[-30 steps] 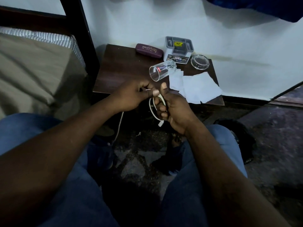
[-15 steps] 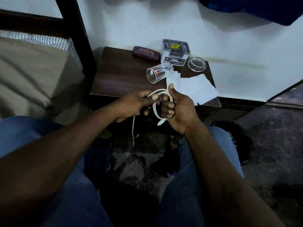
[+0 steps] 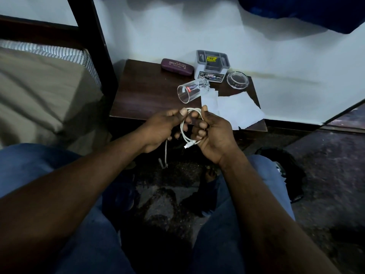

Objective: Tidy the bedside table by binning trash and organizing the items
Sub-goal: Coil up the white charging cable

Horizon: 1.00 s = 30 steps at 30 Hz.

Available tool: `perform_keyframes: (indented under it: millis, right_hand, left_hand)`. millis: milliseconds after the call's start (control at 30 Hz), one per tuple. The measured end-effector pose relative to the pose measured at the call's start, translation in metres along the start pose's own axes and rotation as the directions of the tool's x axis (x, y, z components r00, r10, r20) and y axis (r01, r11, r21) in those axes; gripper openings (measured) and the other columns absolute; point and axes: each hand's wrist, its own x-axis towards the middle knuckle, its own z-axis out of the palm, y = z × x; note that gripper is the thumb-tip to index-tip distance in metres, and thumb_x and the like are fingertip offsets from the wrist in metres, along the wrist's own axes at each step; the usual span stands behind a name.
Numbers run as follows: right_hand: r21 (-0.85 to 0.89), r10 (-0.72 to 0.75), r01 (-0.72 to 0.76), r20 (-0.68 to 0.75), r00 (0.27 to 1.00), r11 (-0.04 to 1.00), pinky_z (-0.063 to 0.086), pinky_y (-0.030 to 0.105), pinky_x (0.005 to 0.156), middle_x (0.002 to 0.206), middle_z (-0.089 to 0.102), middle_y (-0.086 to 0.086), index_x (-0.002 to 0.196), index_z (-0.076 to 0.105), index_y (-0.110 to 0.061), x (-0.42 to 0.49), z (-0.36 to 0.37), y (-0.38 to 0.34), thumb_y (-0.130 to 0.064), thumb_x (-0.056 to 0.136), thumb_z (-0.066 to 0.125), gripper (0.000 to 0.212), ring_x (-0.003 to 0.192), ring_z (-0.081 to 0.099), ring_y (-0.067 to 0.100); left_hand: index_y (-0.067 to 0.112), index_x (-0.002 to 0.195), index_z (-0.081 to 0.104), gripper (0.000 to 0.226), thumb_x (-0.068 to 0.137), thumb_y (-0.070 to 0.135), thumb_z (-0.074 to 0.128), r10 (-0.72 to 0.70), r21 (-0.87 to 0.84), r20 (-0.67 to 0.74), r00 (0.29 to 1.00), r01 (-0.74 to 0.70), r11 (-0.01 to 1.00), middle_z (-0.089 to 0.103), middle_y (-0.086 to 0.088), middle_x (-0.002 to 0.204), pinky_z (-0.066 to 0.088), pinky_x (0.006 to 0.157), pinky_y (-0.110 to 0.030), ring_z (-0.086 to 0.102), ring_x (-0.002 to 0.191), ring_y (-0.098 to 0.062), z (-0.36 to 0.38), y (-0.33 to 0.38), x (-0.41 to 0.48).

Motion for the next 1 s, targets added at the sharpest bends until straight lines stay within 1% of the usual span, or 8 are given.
perform_keyframes:
  millis: [133,267,433,533,600,733,867,1000]
  right_hand:
    - [-0.018,0.028,-0.028,0.022,0.999,0.999,0.025,0.023,0.049,0.053,0.042,-0.004,0.084,0.060,-0.008,0.000,0.001,0.000,-0.034,0.111,0.042,0.042,0.042,0.036,0.007]
    - [-0.048,0.041,-0.039,0.046,0.998,0.998,0.024,0.023,0.051,0.052,0.043,-0.005,0.085,0.059,-0.009,-0.003,0.004,0.000,-0.043,0.110,0.040,0.046,0.042,0.035,0.006]
    - [-0.042,0.049,-0.046,0.066,0.997,0.998,0.026,0.021,0.046,0.052,0.040,-0.006,0.086,0.056,-0.011,-0.004,0.006,0.000,-0.034,0.111,0.041,0.037,0.041,0.034,0.006]
    - [0.065,0.061,-0.067,0.092,0.994,0.996,0.027,0.019,0.042,0.051,0.036,-0.007,0.084,0.051,-0.012,-0.003,0.007,-0.001,-0.034,0.112,0.037,0.038,0.040,0.031,0.005]
    - [0.162,0.068,-0.082,0.092,0.993,0.983,0.028,0.018,0.040,0.050,0.036,-0.008,0.083,0.049,-0.013,-0.003,0.004,-0.002,-0.034,0.112,0.036,0.039,0.038,0.030,0.005]
    - [0.241,0.057,-0.075,0.079,0.995,0.968,0.034,0.019,0.038,0.047,0.035,-0.007,0.080,0.047,-0.012,-0.002,0.001,-0.004,-0.034,0.112,0.037,0.040,0.035,0.032,0.006]
    - [0.317,0.049,-0.060,0.041,0.998,0.946,0.038,0.020,0.039,0.047,0.035,-0.007,0.080,0.049,-0.012,-0.001,0.000,-0.003,-0.034,0.112,0.037,0.041,0.035,0.034,0.006]
    - [0.402,0.039,-0.052,0.040,0.998,0.914,0.032,0.019,0.044,0.051,0.037,-0.008,0.081,0.050,-0.014,0.004,-0.006,-0.002,-0.035,0.111,0.040,0.039,0.041,0.033,0.006]
  left_hand:
    - [0.026,0.084,0.064,0.039,0.104,0.054,0.046,-0.007,0.052,-0.029,1.000,0.009,0.999,0.059,0.010,0.066,0.029,0.049,-0.021,0.045,0.052,-0.006,0.002,0.002,-0.002]
    - [0.025,0.082,0.060,0.039,0.104,0.053,0.045,-0.013,0.075,-0.054,0.998,0.017,0.997,0.058,0.010,0.065,0.027,0.050,-0.023,0.044,0.050,-0.005,0.004,0.003,-0.004]
    - [0.023,0.081,0.062,0.041,0.102,0.057,0.049,-0.063,0.020,-0.092,0.994,0.065,0.998,0.059,0.006,0.065,0.025,0.044,-0.019,0.043,0.048,-0.008,0.003,0.003,-0.003]
    - [0.017,0.085,0.068,0.041,0.103,0.049,0.052,-0.132,-0.107,-0.038,0.991,0.127,0.986,0.064,0.001,0.068,0.023,0.037,-0.017,0.045,0.049,-0.011,-0.003,0.004,-0.002]
    - [0.016,0.087,0.070,0.039,0.105,0.043,0.050,-0.141,-0.113,-0.022,0.990,0.138,0.984,0.067,0.001,0.069,0.022,0.036,-0.016,0.045,0.050,-0.011,-0.004,0.005,-0.002]
    - [0.019,0.088,0.071,0.037,0.106,0.041,0.048,-0.109,-0.064,-0.006,0.994,0.108,0.992,0.068,0.002,0.071,0.023,0.040,-0.016,0.048,0.049,-0.011,0.002,0.004,-0.002]
    - [0.021,0.096,0.072,0.030,0.107,0.035,0.048,-0.145,-0.026,-0.010,0.989,0.145,0.989,0.071,0.003,0.078,0.030,0.044,-0.018,0.056,0.051,-0.010,0.002,0.000,-0.002]
    - [0.021,0.094,0.066,0.028,0.109,0.032,0.045,-0.114,0.222,0.009,0.993,0.109,0.969,0.068,0.002,0.077,0.034,0.047,-0.019,0.054,0.052,-0.009,0.002,-0.005,-0.003]
